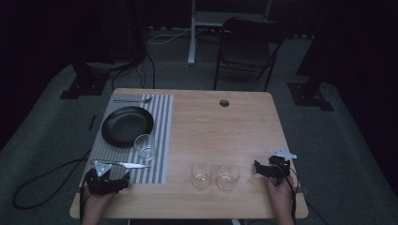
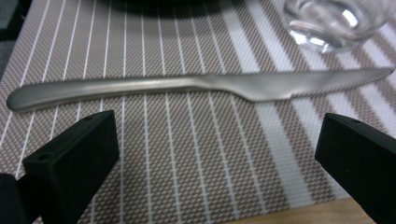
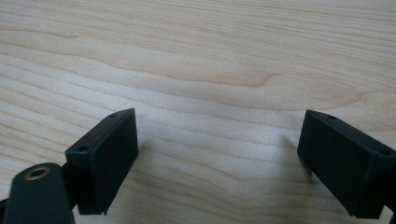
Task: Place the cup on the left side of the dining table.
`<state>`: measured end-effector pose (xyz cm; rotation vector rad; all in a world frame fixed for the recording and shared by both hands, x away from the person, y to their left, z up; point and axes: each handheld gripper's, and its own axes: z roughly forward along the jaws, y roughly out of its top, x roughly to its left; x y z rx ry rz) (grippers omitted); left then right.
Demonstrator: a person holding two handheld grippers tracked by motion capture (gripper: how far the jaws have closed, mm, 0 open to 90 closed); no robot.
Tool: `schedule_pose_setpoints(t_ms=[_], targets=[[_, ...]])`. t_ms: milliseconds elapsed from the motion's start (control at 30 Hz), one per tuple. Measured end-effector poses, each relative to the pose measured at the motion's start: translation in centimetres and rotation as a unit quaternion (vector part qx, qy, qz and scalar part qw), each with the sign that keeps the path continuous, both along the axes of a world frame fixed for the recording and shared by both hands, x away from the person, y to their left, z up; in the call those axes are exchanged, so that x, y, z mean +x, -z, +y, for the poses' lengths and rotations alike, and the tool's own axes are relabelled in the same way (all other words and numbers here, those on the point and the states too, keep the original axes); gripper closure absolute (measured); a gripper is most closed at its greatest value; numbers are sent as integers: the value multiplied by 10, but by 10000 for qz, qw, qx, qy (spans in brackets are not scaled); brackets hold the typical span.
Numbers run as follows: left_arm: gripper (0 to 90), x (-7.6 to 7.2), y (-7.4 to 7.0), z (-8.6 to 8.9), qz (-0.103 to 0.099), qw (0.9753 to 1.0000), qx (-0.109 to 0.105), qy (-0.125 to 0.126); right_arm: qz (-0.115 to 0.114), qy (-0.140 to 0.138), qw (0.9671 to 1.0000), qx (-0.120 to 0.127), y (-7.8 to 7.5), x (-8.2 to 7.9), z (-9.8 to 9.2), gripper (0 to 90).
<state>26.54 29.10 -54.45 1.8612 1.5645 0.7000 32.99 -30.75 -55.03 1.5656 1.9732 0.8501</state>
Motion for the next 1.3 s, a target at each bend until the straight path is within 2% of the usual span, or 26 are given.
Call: schedule_pose_setpoints(t_ms=[67, 167, 233, 500, 767, 1300], targets=[[2, 0, 0, 3, 48, 9999, -71, -55, 0, 0, 10000, 0, 0, 0, 0, 118], [2, 1, 0, 6, 128, 9998, -53, -117, 0, 1, 10000, 0, 0, 0, 0, 118], [2, 3, 2, 8, 323, 9993, 10, -182, 0, 0, 10000, 1, 0, 0, 0, 118], [2, 4, 2, 10, 325, 9993, 34, -158, 0, 0, 10000, 1, 0, 0, 0, 119], [2, 2, 2, 15, 319, 9994, 36, 132, 0, 2, 10000, 2, 0, 0, 0, 118], [2, 2, 2, 16, 322, 9993, 37, 180, 0, -1, 10000, 0, 0, 0, 0, 118]])
